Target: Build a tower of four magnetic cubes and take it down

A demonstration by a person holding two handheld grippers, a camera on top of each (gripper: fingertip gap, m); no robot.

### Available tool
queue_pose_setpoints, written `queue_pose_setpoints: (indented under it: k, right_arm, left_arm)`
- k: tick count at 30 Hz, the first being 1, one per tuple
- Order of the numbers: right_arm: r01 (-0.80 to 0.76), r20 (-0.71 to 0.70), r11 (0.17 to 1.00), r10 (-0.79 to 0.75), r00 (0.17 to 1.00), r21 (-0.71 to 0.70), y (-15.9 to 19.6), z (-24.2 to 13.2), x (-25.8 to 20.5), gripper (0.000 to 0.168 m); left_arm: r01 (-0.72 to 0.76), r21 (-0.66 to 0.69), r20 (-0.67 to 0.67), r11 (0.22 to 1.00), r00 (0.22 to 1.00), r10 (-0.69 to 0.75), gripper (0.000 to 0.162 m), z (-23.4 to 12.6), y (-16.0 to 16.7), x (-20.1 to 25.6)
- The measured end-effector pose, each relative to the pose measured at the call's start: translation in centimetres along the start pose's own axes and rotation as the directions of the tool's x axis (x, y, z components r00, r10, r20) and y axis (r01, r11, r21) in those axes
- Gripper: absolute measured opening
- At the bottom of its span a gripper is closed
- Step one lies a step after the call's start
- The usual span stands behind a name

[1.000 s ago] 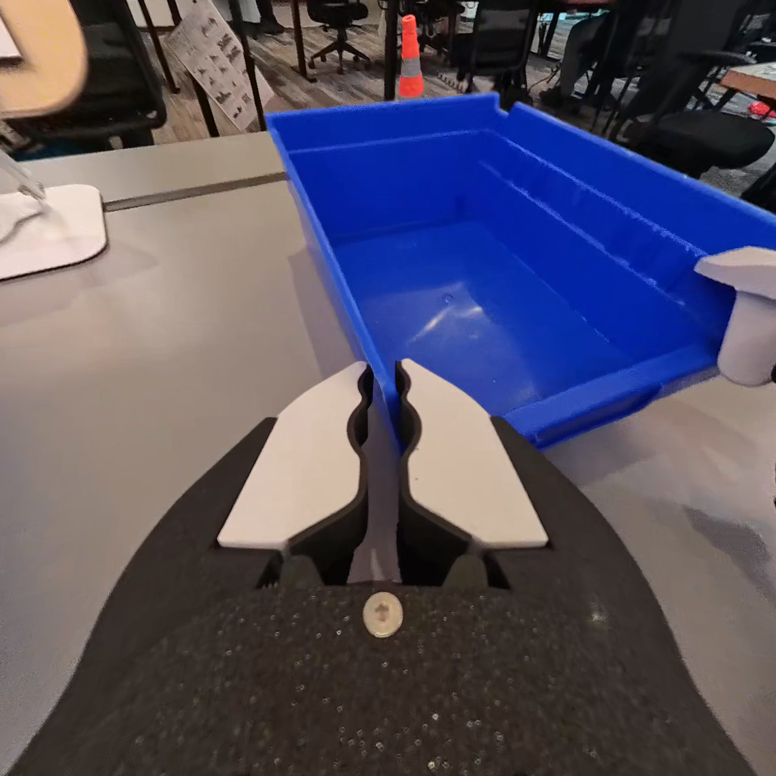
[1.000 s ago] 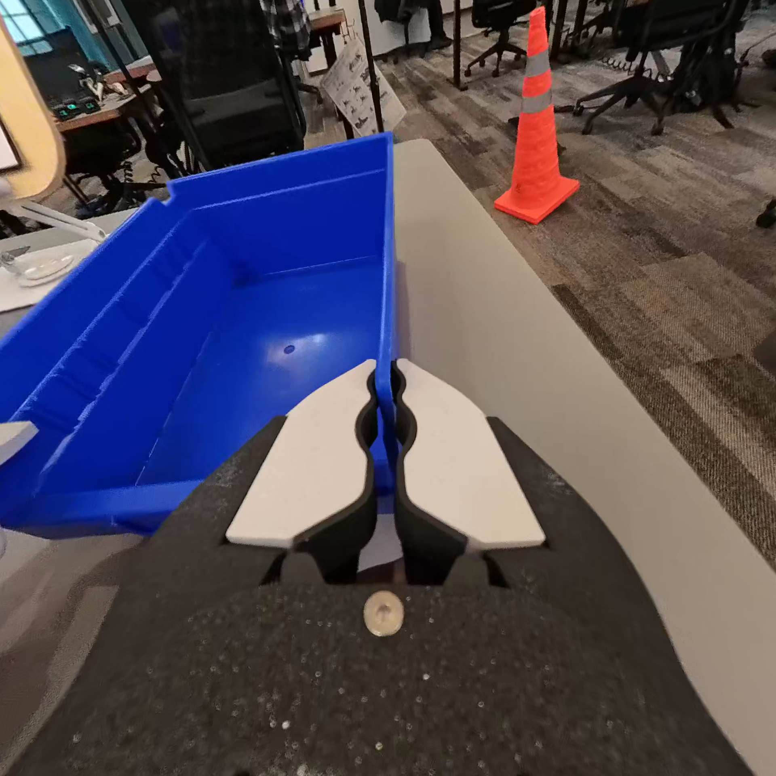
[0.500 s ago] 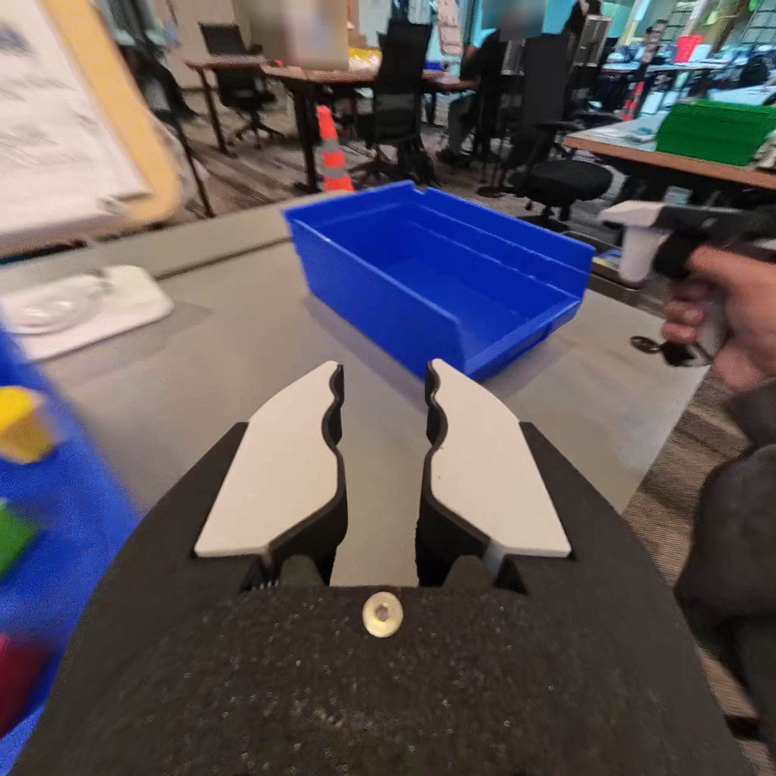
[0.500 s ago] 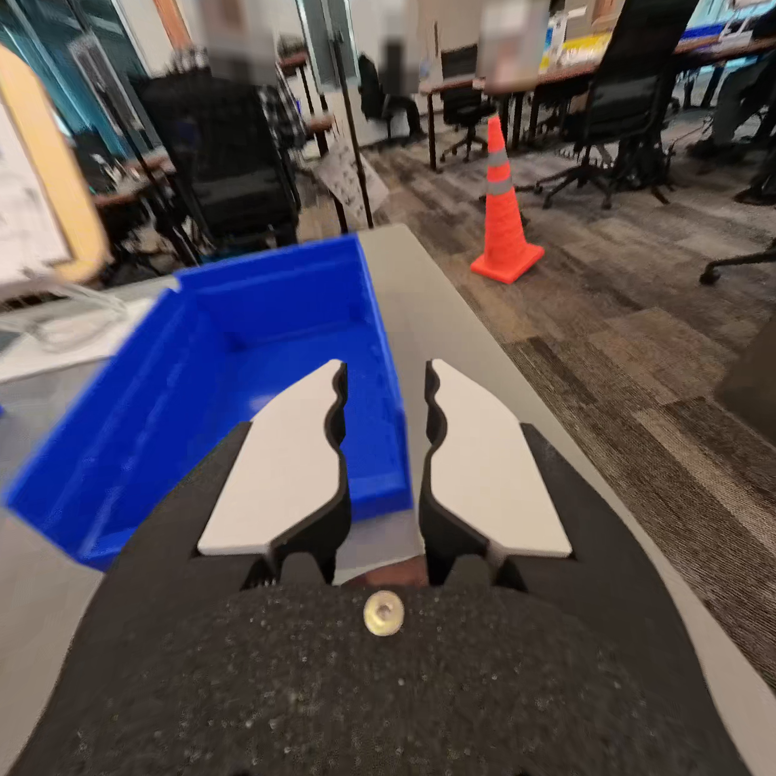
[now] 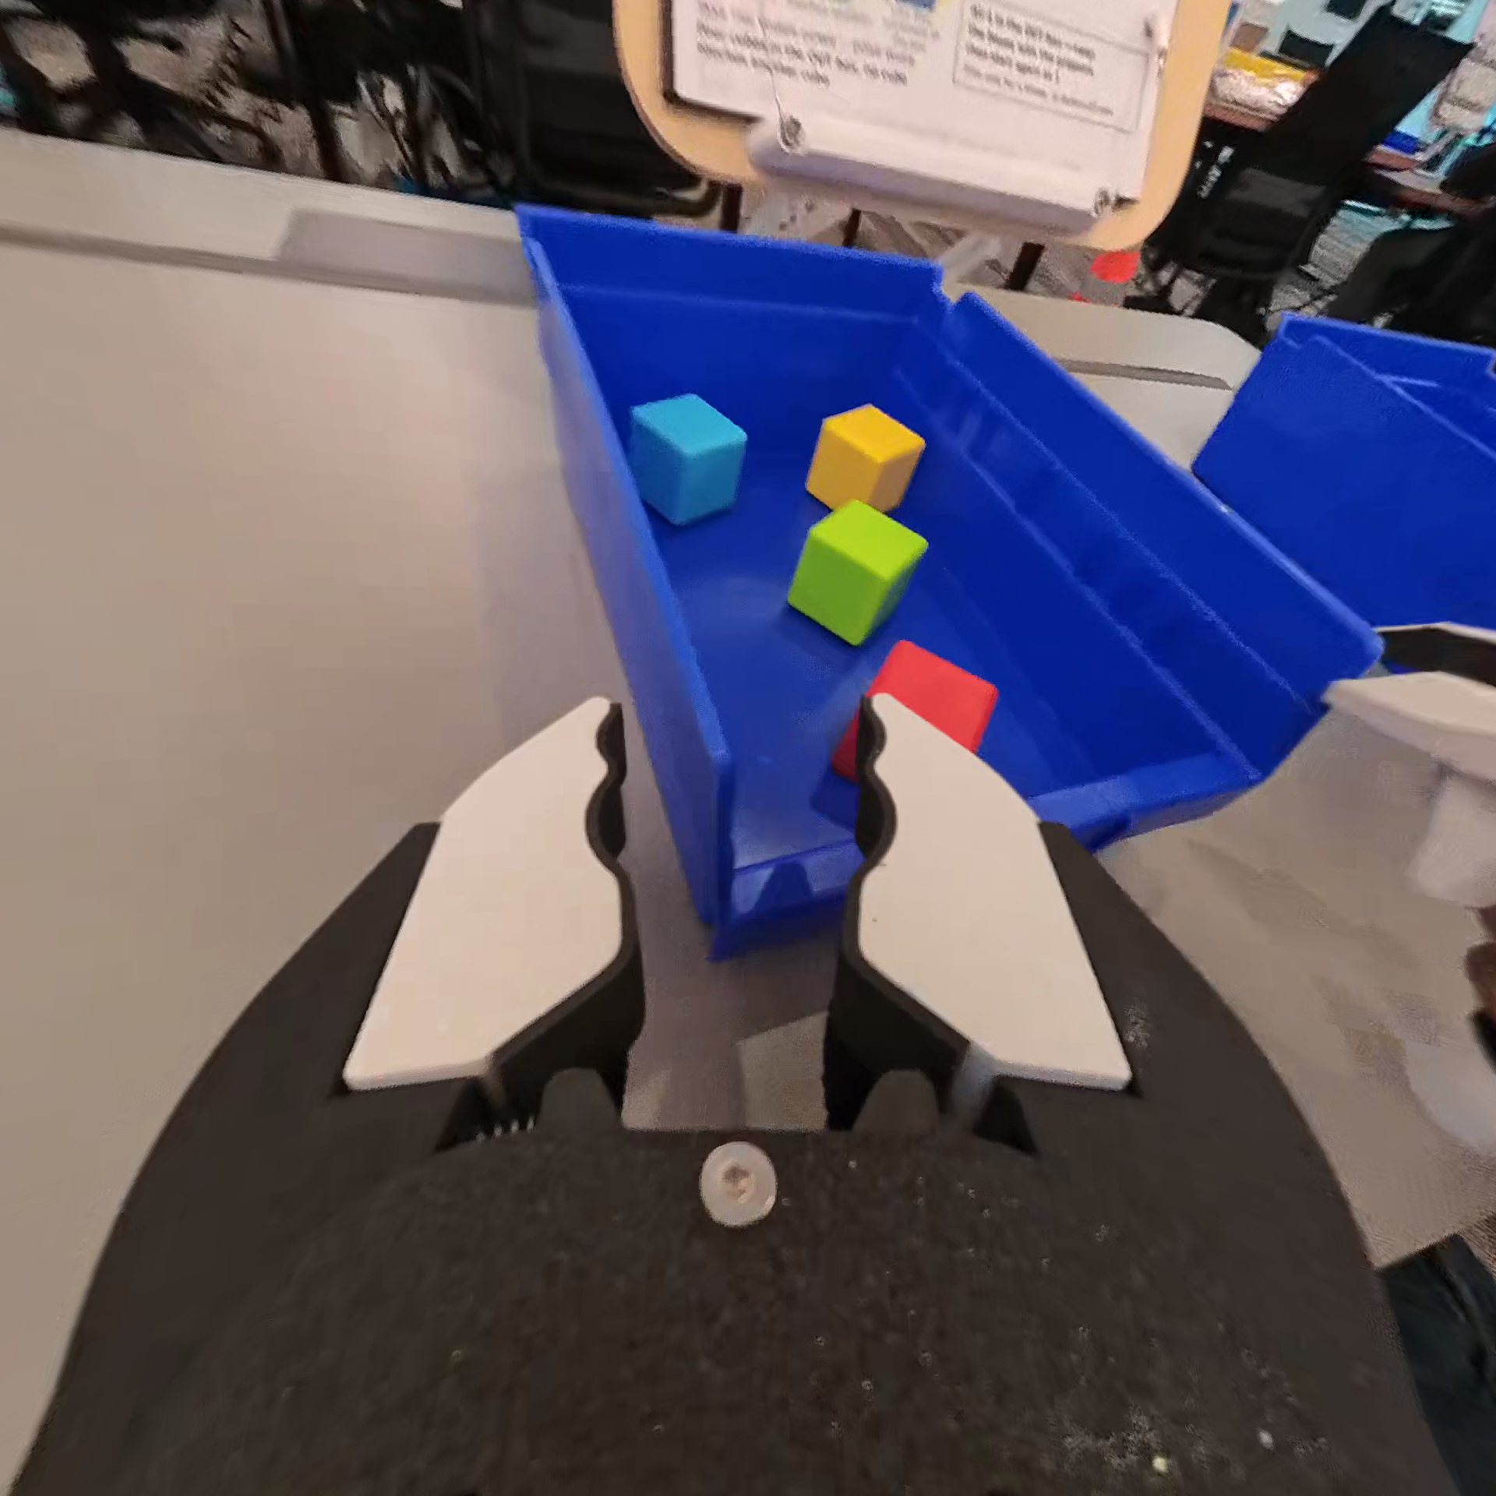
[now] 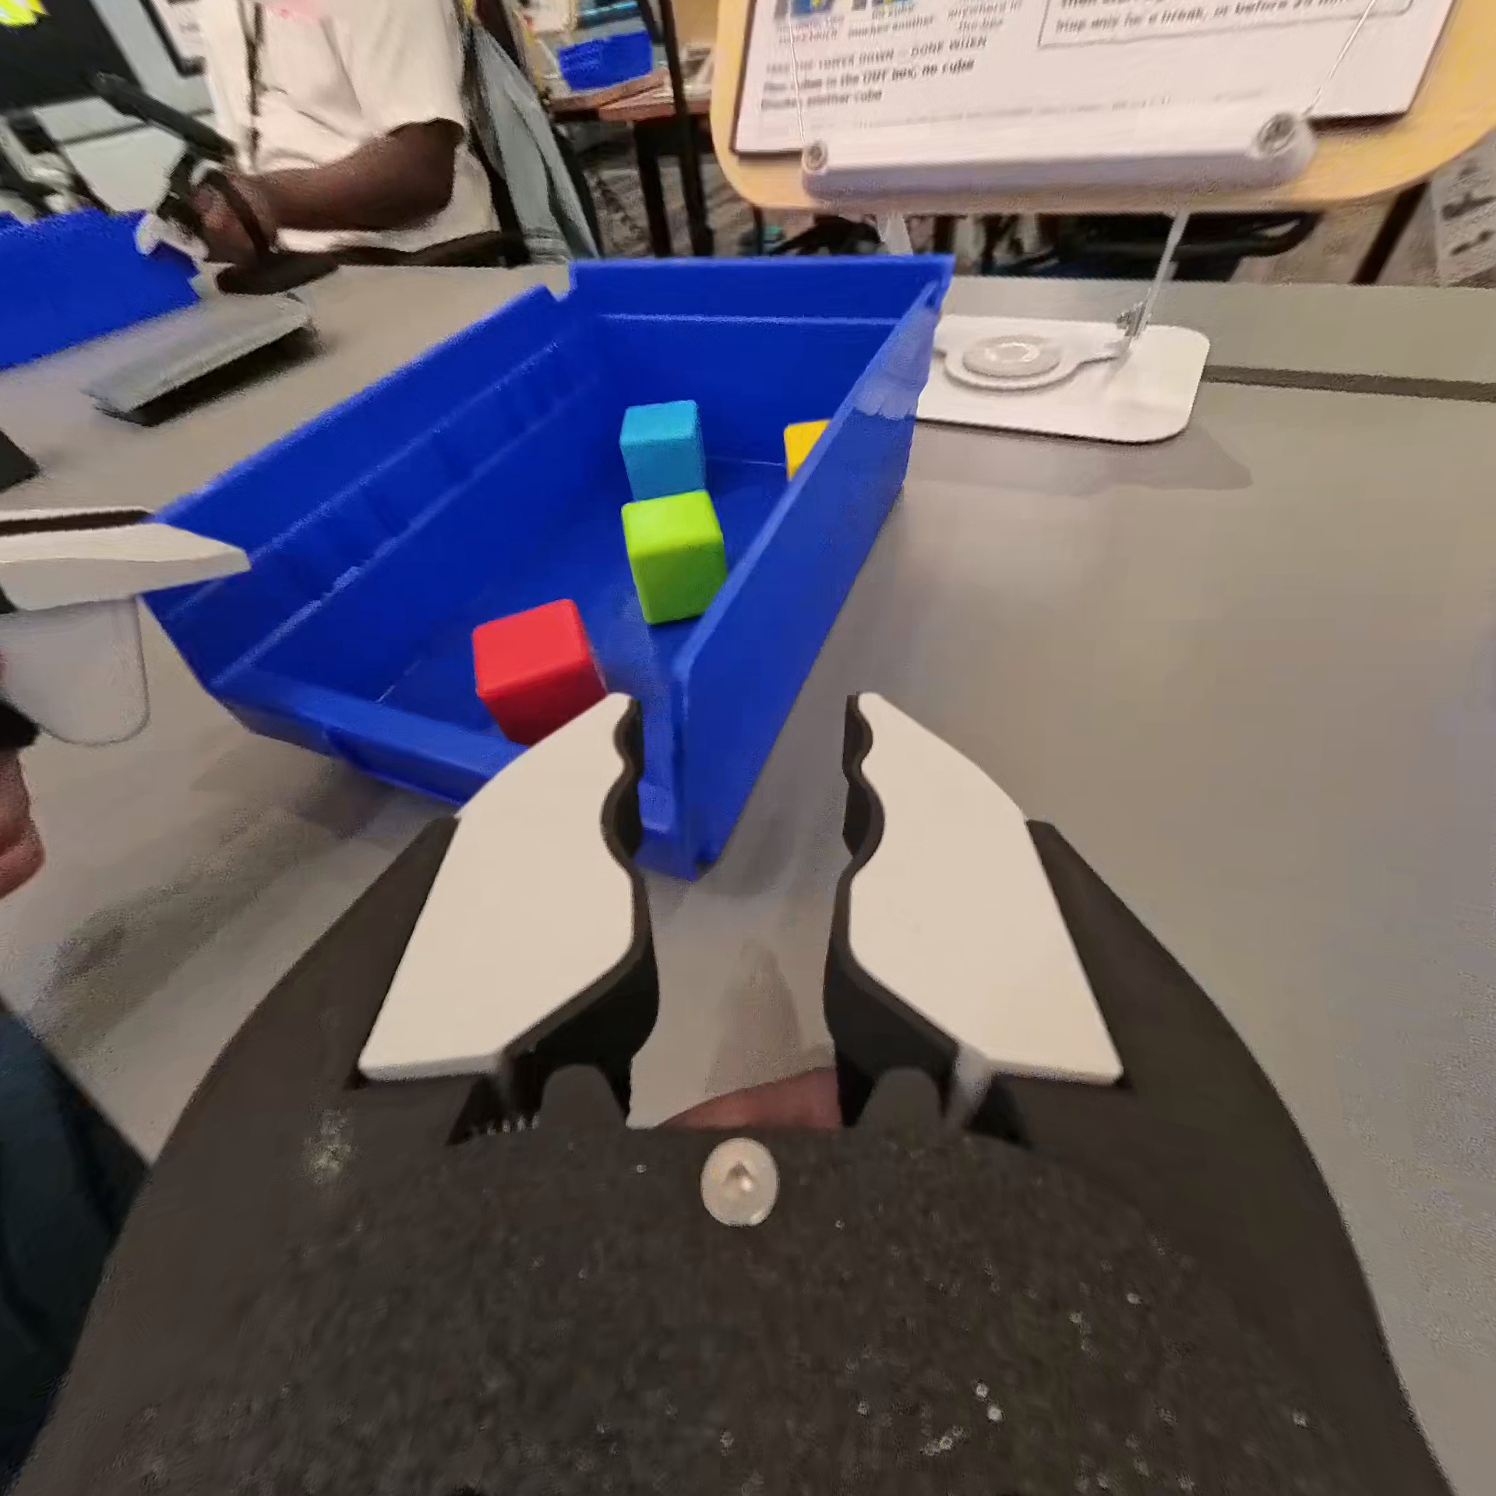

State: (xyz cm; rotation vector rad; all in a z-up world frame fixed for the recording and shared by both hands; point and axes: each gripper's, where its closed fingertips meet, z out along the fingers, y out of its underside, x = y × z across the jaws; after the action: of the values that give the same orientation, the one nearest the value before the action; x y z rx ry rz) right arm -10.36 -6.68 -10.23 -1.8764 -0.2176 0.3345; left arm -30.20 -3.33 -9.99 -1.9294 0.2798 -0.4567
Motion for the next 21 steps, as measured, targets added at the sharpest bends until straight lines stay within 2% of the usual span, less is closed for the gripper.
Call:
queue_pose_setpoints:
  k: [4,5,7,9,12,16,21]
  right_arm:
    - [-0.058,-0.034,0.998,0.057,0.998,-0.026,1.1,2.7,-1.3,0.048]
    - [-0.056,-0.029,0.998,0.055,0.998,-0.035,1.1,3.3,-1.8,0.048]
    - [-0.045,-0.14,0.999,0.042,0.989,-0.018,0.8,4.1,-1.0,0.049]
    - [-0.057,-0.22,0.998,0.059,0.974,0.016,0.3,4.4,-0.3,0.028]
    - [-0.151,-0.251,0.988,0.151,0.956,0.019,0.6,4.8,-0.7,0.003]
    - [-0.162,-0.285,0.985,0.171,0.943,0.054,0.6,5.7,-4.4,0.003]
    - [-0.137,-0.263,0.987,0.154,0.952,0.083,0.1,8.4,-12.0,0.004]
  left_arm:
    - [0.025,-0.039,-0.005,0.999,1.0,-0.025,0.057,2.4,0.9,1.1]
    - [0.024,-0.038,0.014,0.999,1.0,-0.024,0.052,2.5,0.9,1.0]
    - [-0.008,-0.055,0.07,0.998,0.997,0.012,0.013,2.4,1.1,0.2]
    - [-0.044,-0.059,0.089,0.997,0.995,0.049,0.011,2.3,1.2,-0.3]
    - [-0.06,-0.059,0.151,0.996,0.986,0.069,0.007,1.6,0.7,-2.0]
    - [-0.055,-0.022,0.233,0.998,0.971,0.059,0.004,-0.1,-0.4,-5.4]
    - [-0.013,0.002,0.318,1.0,0.948,0.012,0.004,-2.7,-1.7,-12.9]
